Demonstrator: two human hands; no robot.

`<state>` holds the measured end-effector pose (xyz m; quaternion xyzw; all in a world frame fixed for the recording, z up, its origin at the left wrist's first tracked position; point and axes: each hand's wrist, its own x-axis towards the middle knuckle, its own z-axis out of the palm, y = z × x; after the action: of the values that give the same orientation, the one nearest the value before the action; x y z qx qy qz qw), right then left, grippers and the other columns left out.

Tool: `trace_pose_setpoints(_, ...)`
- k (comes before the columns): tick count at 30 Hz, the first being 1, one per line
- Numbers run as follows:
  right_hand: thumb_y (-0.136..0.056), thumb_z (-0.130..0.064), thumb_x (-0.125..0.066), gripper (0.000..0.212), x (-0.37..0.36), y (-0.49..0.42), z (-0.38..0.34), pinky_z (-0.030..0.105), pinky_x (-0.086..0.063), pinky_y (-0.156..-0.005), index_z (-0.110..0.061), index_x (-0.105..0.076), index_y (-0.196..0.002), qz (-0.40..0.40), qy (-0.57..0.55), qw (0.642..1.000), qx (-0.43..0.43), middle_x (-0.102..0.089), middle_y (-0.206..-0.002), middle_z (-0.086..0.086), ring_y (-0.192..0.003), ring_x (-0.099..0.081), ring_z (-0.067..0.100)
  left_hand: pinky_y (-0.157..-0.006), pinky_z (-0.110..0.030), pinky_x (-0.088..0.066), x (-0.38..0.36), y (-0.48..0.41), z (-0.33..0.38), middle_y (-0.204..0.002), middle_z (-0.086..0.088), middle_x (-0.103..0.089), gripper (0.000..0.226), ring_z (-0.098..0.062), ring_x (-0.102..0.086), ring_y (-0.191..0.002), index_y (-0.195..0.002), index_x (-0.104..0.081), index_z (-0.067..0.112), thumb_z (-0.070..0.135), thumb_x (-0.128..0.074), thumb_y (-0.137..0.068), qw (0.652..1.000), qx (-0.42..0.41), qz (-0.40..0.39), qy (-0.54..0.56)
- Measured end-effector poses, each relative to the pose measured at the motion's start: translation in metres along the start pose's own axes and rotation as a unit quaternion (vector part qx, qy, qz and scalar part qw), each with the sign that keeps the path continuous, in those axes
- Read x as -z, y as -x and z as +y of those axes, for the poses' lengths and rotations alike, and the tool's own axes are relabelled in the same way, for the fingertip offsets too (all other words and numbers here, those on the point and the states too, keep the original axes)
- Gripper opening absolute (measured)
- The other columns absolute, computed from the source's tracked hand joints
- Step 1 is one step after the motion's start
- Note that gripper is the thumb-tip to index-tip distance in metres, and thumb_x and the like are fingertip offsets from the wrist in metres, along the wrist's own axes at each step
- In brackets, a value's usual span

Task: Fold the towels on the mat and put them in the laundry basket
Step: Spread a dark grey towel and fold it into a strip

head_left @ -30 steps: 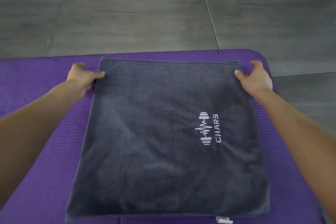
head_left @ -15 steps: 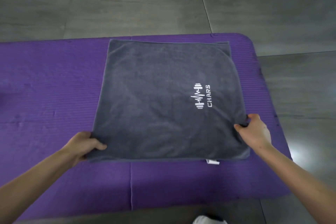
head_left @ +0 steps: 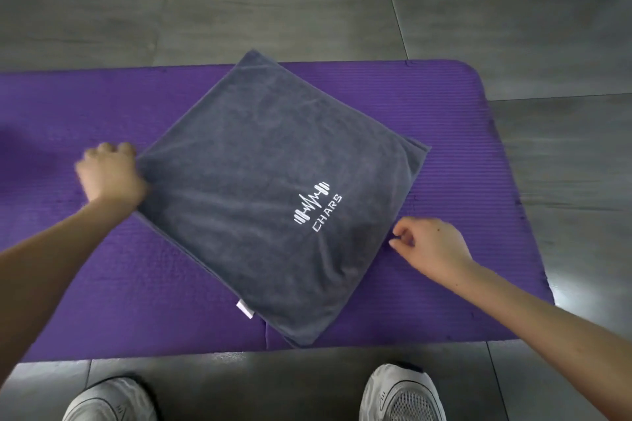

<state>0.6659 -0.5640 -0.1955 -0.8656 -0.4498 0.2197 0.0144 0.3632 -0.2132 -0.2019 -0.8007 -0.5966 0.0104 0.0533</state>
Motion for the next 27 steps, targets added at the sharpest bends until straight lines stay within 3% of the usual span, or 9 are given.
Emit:
trace_pose_setpoints(4,-0.061,-0.013,-0.081,0.031,-0.009,-0.037,0.023,0.038,-0.050,-0.068,-0.013,-0.070,-0.090,0.181,0.187,0.937,0.233,-0.067,-0.086,0.003,-0.077,-0.062,0.027,-0.067,-0.036,-0.050,0.008,0.078,0.064,-0.075,-0.013,-0.061,0.020,-0.035,-0.062,-0.073,-0.078,-0.065,0.007,0.025,-0.057,-0.077,0.949,-0.261,-0.060,0.167)
trace_pose_setpoints(6,-0.057,-0.007,-0.080,0.042,-0.007,-0.054,0.032,0.040,-0.050,-0.073,-0.012,-0.069,-0.097,0.180,0.245,0.911,0.277,-0.066,-0.093,0.007,-0.081,-0.061,0.029,-0.056,-0.023,-0.046,0.015,0.130,0.093,-0.064,0.001,-0.058,0.027,-0.023,-0.061,-0.060,-0.068,-0.061,0.018,0.039,-0.046,-0.076,0.899,-0.370,-0.106,0.208)
trace_pose_setpoints(9,-0.052,-0.004,-0.080,0.054,-0.002,-0.074,0.044,0.047,-0.048,-0.086,-0.009,-0.068,-0.104,0.164,0.297,0.893,0.296,-0.065,-0.101,0.014,-0.091,-0.061,0.033,-0.048,-0.019,-0.041,0.013,0.191,0.126,-0.061,0.008,-0.057,0.030,-0.013,-0.059,-0.054,-0.064,-0.057,0.022,0.046,-0.045,-0.078,0.847,-0.459,-0.172,0.206)
trace_pose_setpoints(12,-0.050,-0.011,-0.084,0.056,0.005,-0.091,0.050,0.054,-0.045,-0.093,-0.006,-0.069,-0.104,0.132,0.329,0.885,0.303,-0.066,-0.104,0.017,-0.098,-0.063,0.035,-0.071,-0.026,-0.048,0.011,0.226,0.153,-0.093,-0.004,-0.062,0.044,-0.021,-0.062,-0.085,-0.091,-0.062,0.014,0.055,-0.046,-0.085,0.861,-0.438,-0.231,0.115)
trace_pose_setpoints(14,-0.047,-0.018,-0.086,0.057,0.011,-0.100,0.053,0.057,-0.043,-0.093,-0.007,-0.070,-0.101,0.106,0.335,0.885,0.306,-0.068,-0.103,0.016,-0.096,-0.065,0.034,-0.085,-0.035,-0.045,0.009,0.239,0.163,-0.116,-0.010,-0.051,0.056,-0.026,-0.051,-0.106,-0.114,-0.052,0.010,0.057,-0.049,-0.086,0.873,-0.405,-0.271,0.031)
trace_pose_setpoints(18,-0.052,-0.016,-0.081,0.050,0.014,-0.108,0.060,0.058,-0.039,-0.096,-0.011,-0.071,-0.100,0.096,0.292,0.892,0.331,-0.069,-0.100,0.011,-0.089,-0.066,0.030,-0.080,-0.034,-0.042,0.011,0.243,0.165,-0.125,-0.012,-0.042,0.046,-0.029,-0.047,-0.110,-0.124,-0.040,0.009,0.030,-0.056,-0.086,0.868,-0.398,-0.294,-0.024)
trace_pose_setpoints(21,-0.055,-0.011,-0.080,0.039,0.013,-0.113,0.063,0.052,-0.038,-0.098,-0.013,-0.071,-0.093,0.119,0.259,0.900,0.330,-0.068,-0.090,0.005,-0.082,-0.066,0.027,-0.079,-0.034,-0.045,0.009,0.230,0.151,-0.116,-0.011,-0.055,0.032,-0.030,-0.056,-0.102,-0.113,-0.048,0.011,0.011,-0.051,-0.081,0.877,-0.356,-0.321,0.029)
trace_pose_setpoints(24,-0.060,-0.003,-0.076,0.023,0.010,-0.118,0.059,0.046,-0.027,-0.100,-0.013,-0.069,-0.079,0.145,0.220,0.910,0.319,-0.064,-0.073,0.000,-0.072,-0.064,0.024,-0.064,-0.025,-0.045,0.019,0.206,0.134,-0.087,-0.003,-0.066,0.015,-0.024,-0.063,-0.083,-0.085,-0.053,0.018,0.012,-0.058,-0.072,0.889,-0.266,-0.336,0.159)
trace_pose_setpoints(27,-0.066,-0.006,-0.060,0.018,0.012,-0.115,0.059,0.044,-0.023,-0.100,-0.015,-0.068,-0.079,0.184,0.139,0.925,0.302,-0.065,-0.071,-0.003,-0.072,-0.063,0.023,-0.048,-0.013,-0.032,0.039,0.184,0.111,-0.058,0.008,-0.052,0.025,-0.006,-0.049,-0.054,-0.074,-0.046,0.021,0.010,-0.066,-0.064,0.872,-0.231,-0.367,0.225)
